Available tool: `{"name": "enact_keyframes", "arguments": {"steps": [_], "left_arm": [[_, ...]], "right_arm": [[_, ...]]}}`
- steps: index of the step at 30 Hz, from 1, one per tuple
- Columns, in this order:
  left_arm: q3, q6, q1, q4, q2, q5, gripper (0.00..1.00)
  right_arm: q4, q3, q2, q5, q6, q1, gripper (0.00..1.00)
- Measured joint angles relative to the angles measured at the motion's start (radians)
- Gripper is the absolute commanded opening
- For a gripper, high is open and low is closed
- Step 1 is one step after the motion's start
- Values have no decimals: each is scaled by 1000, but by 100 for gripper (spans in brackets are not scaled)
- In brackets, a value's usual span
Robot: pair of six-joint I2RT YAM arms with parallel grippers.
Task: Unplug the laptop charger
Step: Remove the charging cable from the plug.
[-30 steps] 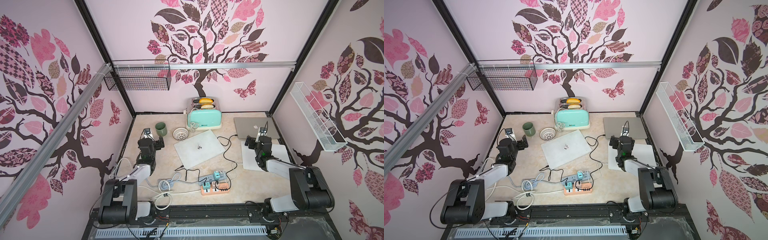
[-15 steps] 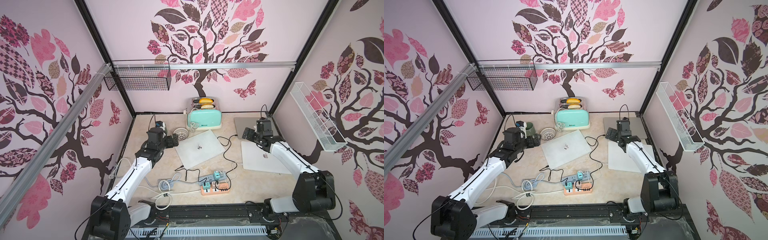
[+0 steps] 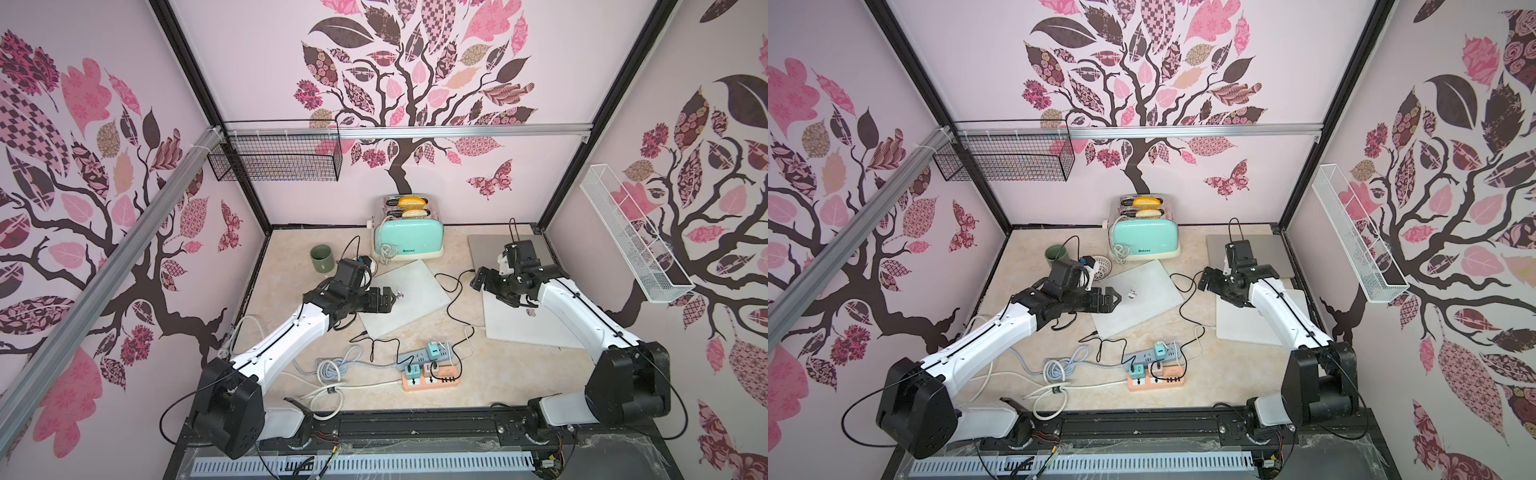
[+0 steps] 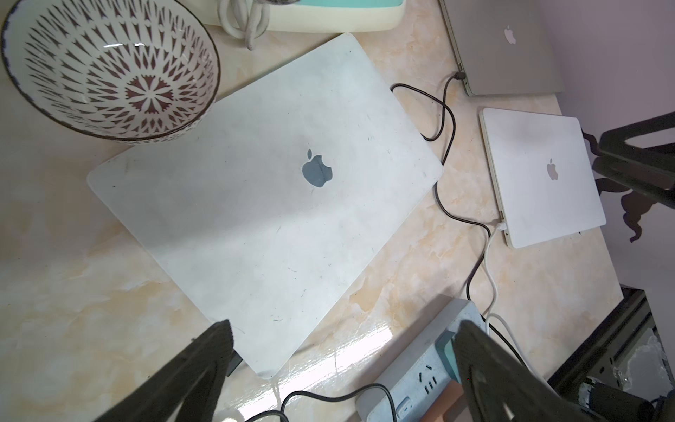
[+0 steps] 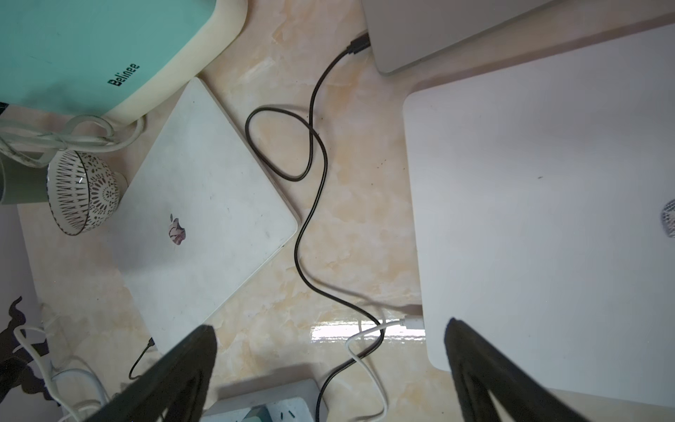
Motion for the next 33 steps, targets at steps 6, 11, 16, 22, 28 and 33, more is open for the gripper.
{"name": "enact_keyframes", "arguments": {"steps": [6,11,16,22,28,33], "left_arm": [[-2,4,-39,-16,7,37,98],[-43,3,-43,-37,-32,124,98],[-112,-9,-43,-59,-103,224,98],[-195,-61,-51,-23,-100,296,98],[-219,-113,-94,40,-75,307,97],[-219,-134,-110,57,-69,296,97]], "right_arm": [[-53,-47,-43,-117,5,32,100],[-76,-98,-189,-224,-31,104,100],[-86,-126,-309,-313,-74,182,100],[-98,-105,-264,-350,-142,268,97],[-121,-42,-120,-305,-198,386,92],[-146,-22,-56,-275,-230,449,85]]}}
